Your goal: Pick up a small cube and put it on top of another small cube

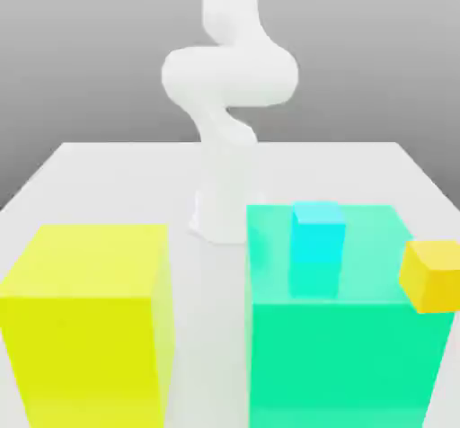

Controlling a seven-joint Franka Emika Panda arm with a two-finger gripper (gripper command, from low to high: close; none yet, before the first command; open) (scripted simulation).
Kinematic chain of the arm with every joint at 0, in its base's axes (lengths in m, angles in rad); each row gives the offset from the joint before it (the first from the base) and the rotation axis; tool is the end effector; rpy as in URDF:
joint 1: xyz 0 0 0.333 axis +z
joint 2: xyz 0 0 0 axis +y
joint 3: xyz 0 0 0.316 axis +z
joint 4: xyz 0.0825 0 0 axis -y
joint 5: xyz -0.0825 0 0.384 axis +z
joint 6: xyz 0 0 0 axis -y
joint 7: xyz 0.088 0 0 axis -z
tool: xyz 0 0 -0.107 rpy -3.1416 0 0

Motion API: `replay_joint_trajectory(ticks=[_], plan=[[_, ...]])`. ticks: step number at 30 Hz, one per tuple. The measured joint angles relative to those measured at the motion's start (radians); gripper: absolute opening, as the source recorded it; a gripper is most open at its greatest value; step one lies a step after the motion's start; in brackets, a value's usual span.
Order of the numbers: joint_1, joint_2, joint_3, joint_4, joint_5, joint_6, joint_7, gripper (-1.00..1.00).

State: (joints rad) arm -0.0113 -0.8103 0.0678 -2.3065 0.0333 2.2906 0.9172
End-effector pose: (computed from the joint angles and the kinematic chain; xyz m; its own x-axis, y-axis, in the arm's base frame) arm 0.3422 0.0314 0.7084 0.4561 -0.7702 0.4458 -0.5332 -0.6376 -0.5560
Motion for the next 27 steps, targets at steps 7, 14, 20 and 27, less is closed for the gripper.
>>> replay_joint_trajectory(ticks=[7,14,20,27], plan=[[-0.032,-0.007,0.195,-0.022,0.09,-0.013,0.337,0.0],[-0.076,0.024,0.394,-0.049,0.177,-0.002,0.666,0.0],[-0.129,0.084,0.571,-0.076,0.245,0.027,0.95,0.0],[-0.232,0.193,0.802,-0.11,0.315,0.088,1.28,0.0]])
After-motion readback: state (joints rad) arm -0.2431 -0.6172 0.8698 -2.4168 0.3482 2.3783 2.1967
